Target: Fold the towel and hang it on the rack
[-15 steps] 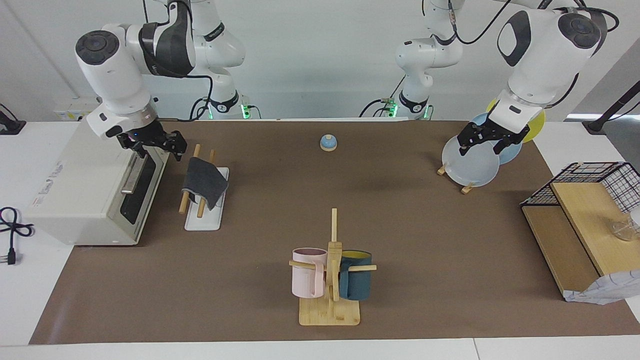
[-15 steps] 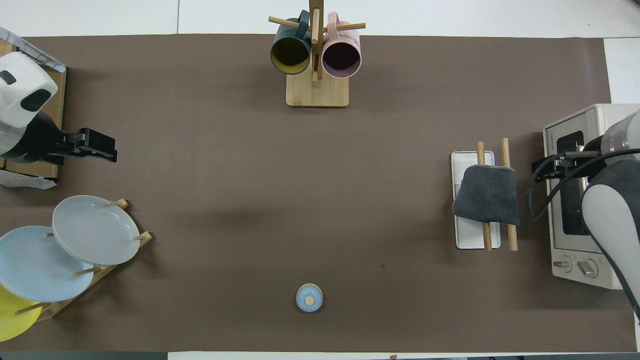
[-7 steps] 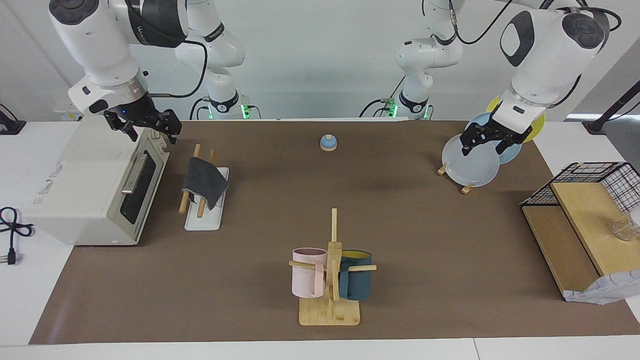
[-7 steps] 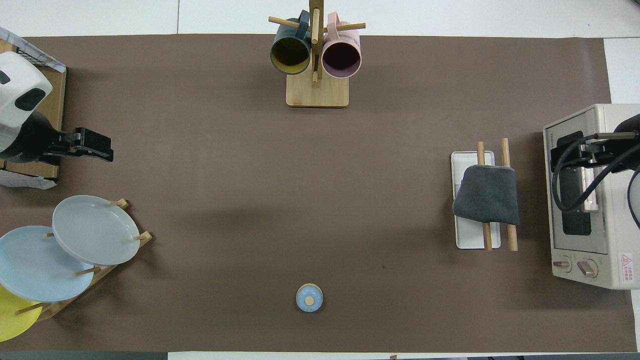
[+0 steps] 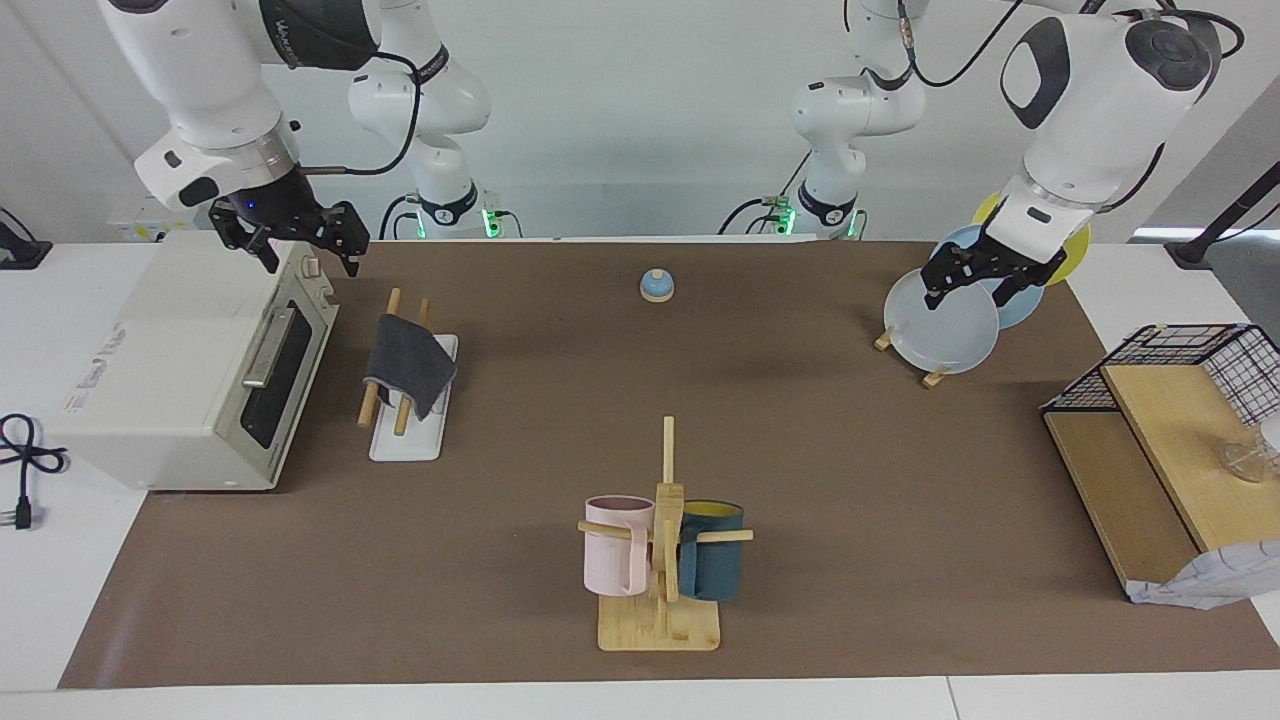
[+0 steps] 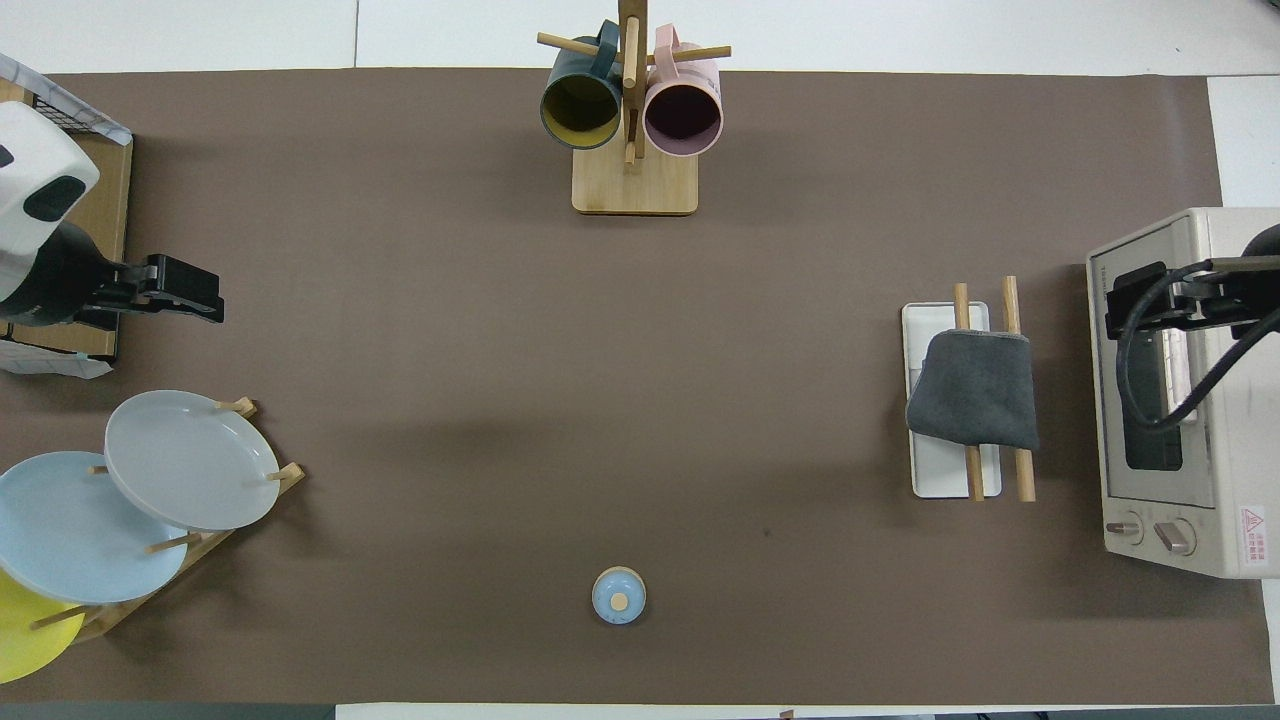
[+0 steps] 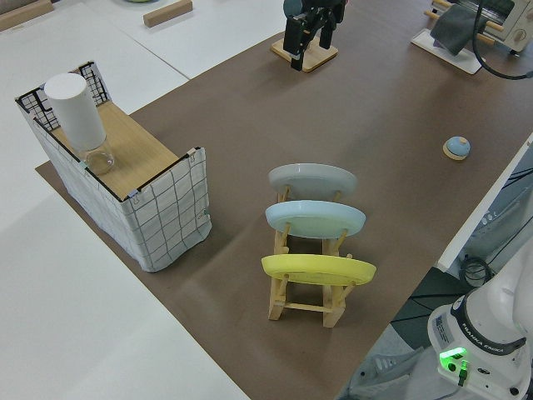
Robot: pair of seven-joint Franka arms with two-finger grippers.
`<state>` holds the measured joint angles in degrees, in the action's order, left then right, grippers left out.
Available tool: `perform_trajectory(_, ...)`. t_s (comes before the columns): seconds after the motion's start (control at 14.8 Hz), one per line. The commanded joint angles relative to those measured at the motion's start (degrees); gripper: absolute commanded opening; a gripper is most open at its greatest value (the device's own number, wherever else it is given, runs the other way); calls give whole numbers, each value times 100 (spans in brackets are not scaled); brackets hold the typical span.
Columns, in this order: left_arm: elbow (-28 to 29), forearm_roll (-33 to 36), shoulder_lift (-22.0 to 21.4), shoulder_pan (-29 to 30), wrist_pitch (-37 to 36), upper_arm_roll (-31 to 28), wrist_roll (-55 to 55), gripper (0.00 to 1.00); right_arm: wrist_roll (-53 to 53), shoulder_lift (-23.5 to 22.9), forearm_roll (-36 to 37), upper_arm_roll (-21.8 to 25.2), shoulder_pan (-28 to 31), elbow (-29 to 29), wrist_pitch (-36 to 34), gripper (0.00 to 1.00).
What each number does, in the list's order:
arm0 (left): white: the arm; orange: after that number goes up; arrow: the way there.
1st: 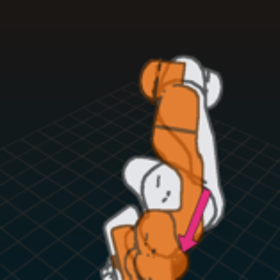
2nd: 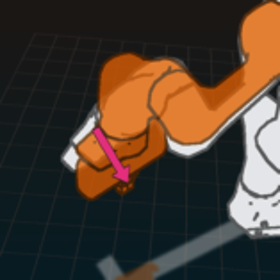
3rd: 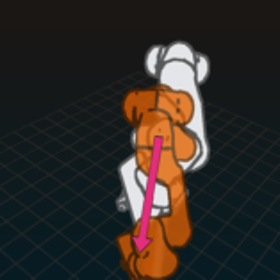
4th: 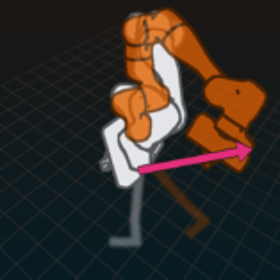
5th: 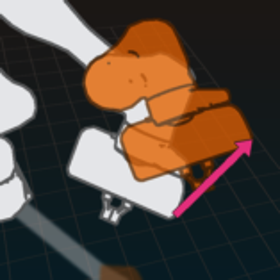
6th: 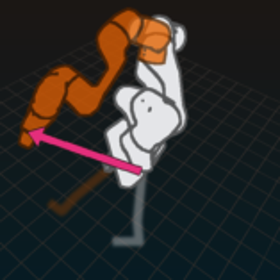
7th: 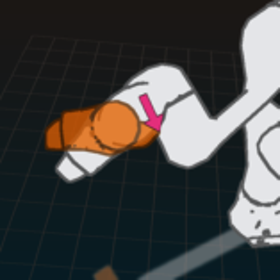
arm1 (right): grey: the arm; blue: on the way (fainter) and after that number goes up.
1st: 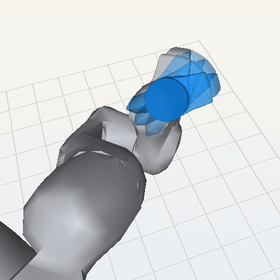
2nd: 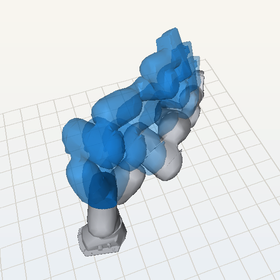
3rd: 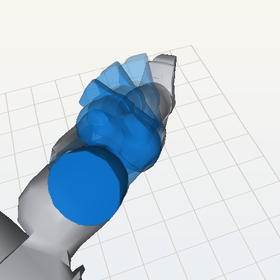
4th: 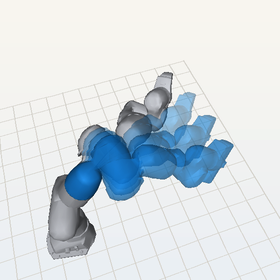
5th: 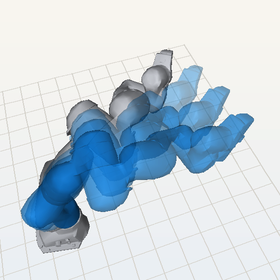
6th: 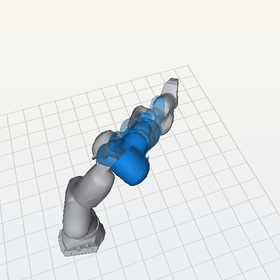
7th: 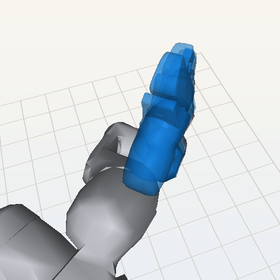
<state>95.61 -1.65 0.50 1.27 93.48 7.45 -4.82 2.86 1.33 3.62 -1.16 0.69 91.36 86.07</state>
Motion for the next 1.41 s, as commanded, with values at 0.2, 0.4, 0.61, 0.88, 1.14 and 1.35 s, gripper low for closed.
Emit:
perform_trajectory(0.2, 45, -46, -94, 32, -32, -24, 60, 100, -92, -431, -89, 107, 10, -591, -440, 100)
perform_trajectory(0.4, 45, -46, -94, 32, -32, -15, 60, 100, -92, -493, -45, 80, -8, -672, -450, 100)
perform_trajectory(0.61, 45, -46, -94, 32, -23, -24, 60, 100, -84, -502, -54, 37, -8, -672, -371, 100)
perform_trajectory(0.88, 45, -46, -94, 32, -32, -24, 60, 100, 48, -493, -229, 10, -16, -672, -354, 100)
perform_trajectory(1.14, 45, -46, -94, 32, -23, -15, 60, 100, 110, -485, -335, 19, 54, -646, -363, 100)
perform_trajectory(1.35, 45, -46, -94, 32, -32, -24, 60, 100, 110, -467, -335, 19, 36, -620, -363, 100)
